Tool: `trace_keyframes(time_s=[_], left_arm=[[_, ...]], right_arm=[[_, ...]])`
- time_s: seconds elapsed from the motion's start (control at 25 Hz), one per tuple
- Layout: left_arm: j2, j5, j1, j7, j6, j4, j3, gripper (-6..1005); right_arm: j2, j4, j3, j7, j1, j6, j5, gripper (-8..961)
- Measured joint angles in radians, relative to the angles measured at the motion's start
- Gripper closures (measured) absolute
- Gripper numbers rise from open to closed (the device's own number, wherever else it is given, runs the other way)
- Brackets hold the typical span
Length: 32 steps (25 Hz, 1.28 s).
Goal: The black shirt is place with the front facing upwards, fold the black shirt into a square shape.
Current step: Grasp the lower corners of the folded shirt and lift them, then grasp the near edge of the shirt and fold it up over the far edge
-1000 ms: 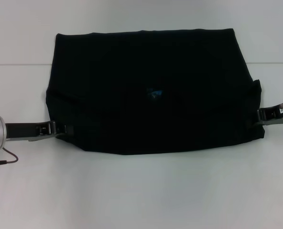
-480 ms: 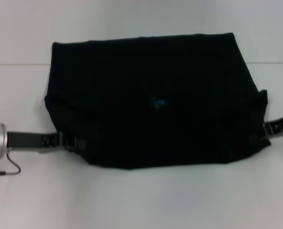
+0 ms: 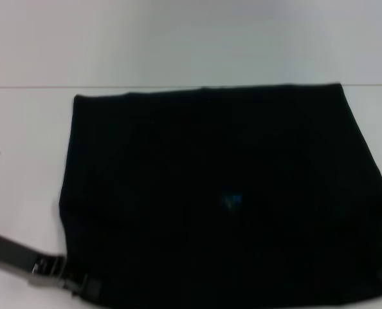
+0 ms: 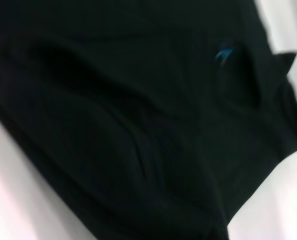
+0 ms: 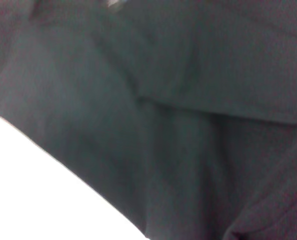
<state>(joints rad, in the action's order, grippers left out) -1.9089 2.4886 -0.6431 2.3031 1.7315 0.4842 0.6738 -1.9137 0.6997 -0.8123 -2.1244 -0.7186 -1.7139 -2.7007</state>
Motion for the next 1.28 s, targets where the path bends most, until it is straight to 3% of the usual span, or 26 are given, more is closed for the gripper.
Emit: trace_keyframes(time_s=[0.2, 0.28, 0.6, 0.76, 1.08, 1.2, 1.28], left_arm=[[0.003, 0.052, -0.032, 0.010, 0.122, -0.001, 0.007, 963], [0.002, 0.052, -0.038, 0.006, 0.148, -0.001, 0.015, 963], [-0.008, 0.047, -0.062, 0.007, 0.123, 0.001, 0.048, 963], [0.004, 0.042, -0.069, 0.019, 0.077, 0.010, -0.061, 963], [0.039, 0.007, -0.076, 0.044, -0.124, 0.012, -0.389, 962], [0.031, -0.079, -0.068, 0.020, -0.221, 0.006, -0.450, 962], [0.012, -0.133, -0.066, -0.012, -0.284, -0.002, -0.452, 962]], right_arm=[[-0.012, -0.011, -0.001, 0.058, 0.005, -0.085, -0.059, 883], [-0.030, -0.014, -0.002, 0.074, 0.003, -0.120, -0.082, 883], [-0.042, -0.016, 0.076, 0.075, 0.005, -0.098, -0.070, 882], [-0.031, -0.016, 0.202, 0.081, 0.011, -0.087, -0.028, 883], [0.027, -0.049, 0.509, -0.033, 0.038, 0.049, 0.179, 885], [0.035, -0.108, 0.571, -0.055, 0.058, 0.157, 0.303, 886], [0.029, -0.168, 0.585, -0.037, 0.069, 0.227, 0.402, 887]])
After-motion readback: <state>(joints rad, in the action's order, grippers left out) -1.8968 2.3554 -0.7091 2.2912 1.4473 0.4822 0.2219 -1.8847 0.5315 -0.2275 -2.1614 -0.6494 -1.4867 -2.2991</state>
